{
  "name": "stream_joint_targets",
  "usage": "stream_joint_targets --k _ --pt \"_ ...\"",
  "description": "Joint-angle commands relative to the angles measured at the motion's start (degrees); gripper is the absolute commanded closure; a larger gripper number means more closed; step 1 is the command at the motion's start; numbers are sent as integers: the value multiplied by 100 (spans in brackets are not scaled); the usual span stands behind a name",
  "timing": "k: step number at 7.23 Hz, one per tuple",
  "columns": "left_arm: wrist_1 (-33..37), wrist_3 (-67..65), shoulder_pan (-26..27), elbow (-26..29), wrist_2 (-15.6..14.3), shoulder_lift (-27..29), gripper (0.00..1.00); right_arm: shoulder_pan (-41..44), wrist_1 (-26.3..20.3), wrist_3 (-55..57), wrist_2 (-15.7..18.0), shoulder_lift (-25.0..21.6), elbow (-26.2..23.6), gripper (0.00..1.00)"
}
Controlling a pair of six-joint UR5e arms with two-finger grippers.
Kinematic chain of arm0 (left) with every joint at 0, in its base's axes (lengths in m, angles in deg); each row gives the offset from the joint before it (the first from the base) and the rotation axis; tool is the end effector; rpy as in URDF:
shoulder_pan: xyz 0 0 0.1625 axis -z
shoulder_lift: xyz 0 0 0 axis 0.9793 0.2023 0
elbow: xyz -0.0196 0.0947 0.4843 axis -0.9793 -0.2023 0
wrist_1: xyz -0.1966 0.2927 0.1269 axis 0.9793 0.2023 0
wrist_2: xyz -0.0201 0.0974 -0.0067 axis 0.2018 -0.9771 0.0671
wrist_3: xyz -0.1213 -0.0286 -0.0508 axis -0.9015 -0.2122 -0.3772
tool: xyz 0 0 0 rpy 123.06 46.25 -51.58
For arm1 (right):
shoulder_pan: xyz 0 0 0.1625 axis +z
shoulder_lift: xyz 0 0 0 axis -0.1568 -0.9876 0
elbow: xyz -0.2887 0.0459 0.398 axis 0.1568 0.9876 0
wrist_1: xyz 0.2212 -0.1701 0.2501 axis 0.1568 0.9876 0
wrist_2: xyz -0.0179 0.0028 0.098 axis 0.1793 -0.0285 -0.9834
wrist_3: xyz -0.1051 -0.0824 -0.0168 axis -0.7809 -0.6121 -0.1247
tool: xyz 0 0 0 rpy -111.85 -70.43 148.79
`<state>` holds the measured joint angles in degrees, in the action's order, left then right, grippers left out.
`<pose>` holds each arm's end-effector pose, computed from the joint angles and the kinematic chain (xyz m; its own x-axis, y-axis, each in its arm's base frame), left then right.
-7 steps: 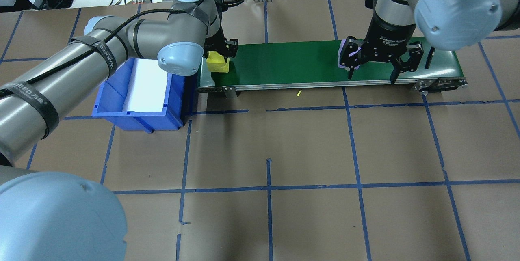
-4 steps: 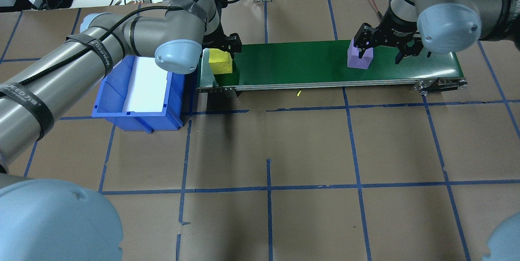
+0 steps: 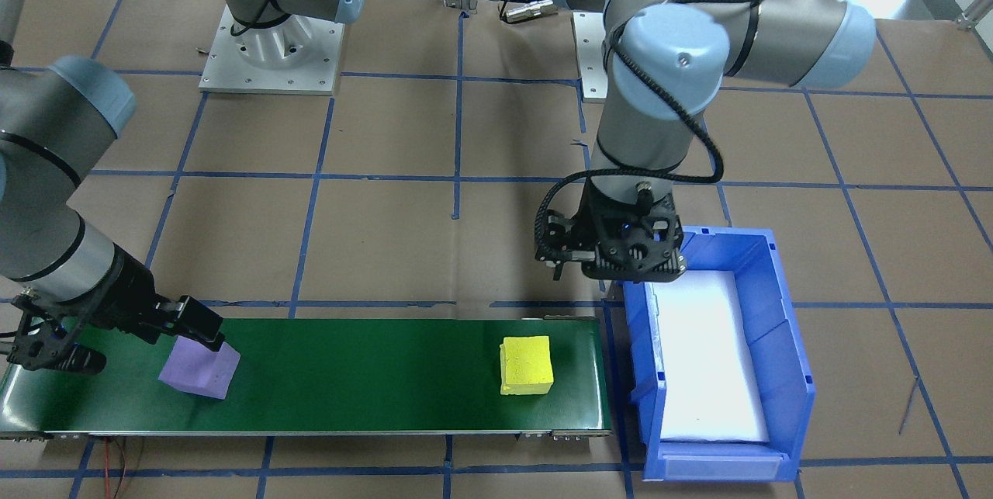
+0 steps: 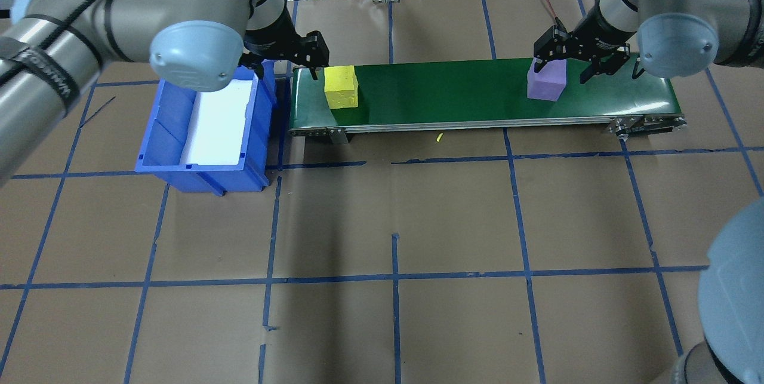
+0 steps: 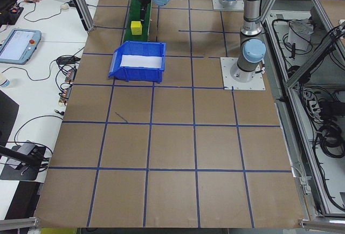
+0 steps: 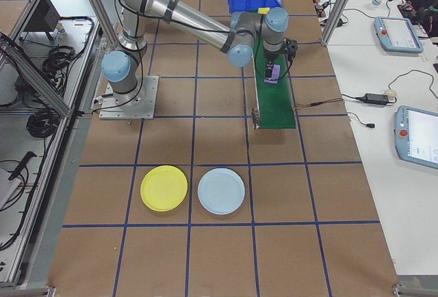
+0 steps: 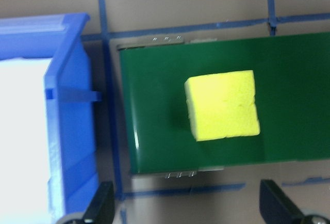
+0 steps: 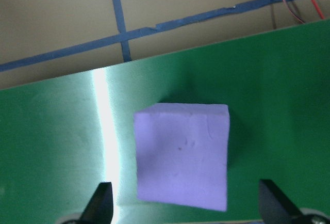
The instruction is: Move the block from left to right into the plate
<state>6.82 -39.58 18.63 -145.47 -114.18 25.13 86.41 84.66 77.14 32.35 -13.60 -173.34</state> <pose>-0.1975 -0.5551 0.4477 -0.9992 0.0309 -0.0243 0.0335 0.9929 -0.1145 0.0279 -0.6381 0.3460 -0.9577 0.1546 -0.2427 0.1803 0.9797 -0.0873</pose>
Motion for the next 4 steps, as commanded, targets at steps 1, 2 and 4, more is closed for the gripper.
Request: stream_joint_targets --k 1,2,4 --pt "1251 104 -273 -50 -5 -1001 0 -21 187 -215 -267 260 138 2" --pt "1761 122 -300 -7 -40 -1424 0 -74 274 -355 -250 357 129 5" --pt "2257 587 -623 134 -58 -1813 0 -258 293 -583 -127 367 68 26"
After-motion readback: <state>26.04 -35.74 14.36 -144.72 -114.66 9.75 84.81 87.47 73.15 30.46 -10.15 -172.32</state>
